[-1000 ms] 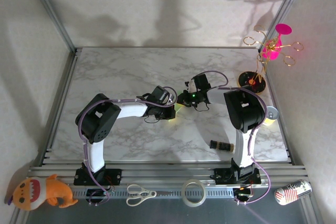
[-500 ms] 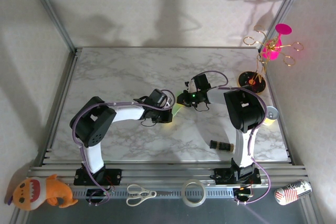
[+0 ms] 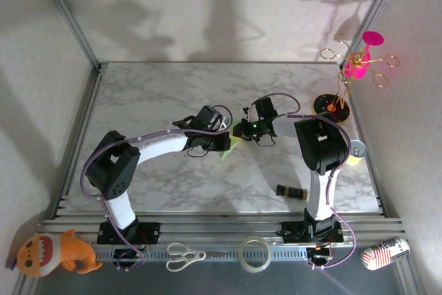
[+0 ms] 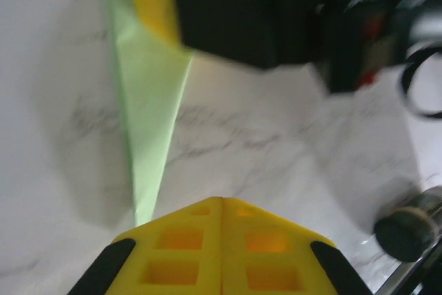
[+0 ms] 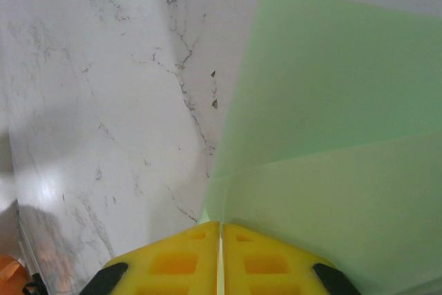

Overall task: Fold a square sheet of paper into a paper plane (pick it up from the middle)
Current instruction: Fold the wing for the fifth time at the center of the table.

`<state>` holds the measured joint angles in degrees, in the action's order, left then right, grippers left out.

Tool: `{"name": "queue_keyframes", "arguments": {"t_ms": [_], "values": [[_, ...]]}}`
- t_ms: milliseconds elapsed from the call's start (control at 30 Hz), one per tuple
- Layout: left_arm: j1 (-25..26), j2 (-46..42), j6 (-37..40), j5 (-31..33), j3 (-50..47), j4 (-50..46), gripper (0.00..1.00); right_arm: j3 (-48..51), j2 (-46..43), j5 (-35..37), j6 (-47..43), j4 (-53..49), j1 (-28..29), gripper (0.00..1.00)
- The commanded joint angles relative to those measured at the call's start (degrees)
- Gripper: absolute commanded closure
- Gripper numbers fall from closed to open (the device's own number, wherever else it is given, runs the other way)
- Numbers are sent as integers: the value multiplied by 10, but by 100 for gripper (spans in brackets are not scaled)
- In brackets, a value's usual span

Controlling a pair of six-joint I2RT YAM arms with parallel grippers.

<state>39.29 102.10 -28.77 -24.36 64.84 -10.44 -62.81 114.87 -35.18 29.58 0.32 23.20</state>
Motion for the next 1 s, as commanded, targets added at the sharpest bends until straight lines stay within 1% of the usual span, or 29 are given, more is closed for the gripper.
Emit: {"name": "queue_keyframes", "arguments": {"t_ms": [0,200,433,667,800,967], "values": [[-1,45,-32,1,21,40,95,9,30,58,-8,-11,-1,88],[0,92,-43,2,31,52,97,7,29,55,-7,-10,1,88],[1,109,-39,20,9,43,99,6,22,48,-5,-8,1,88],[0,115,-29,46,-16,30,100,-2,-36,50,-8,9,0,89],[0,116,-28,47,-16,32,100,19,-67,60,-1,18,0,90],[0,113,-29,42,-18,38,100,73,-87,67,22,34,13,92]]}}
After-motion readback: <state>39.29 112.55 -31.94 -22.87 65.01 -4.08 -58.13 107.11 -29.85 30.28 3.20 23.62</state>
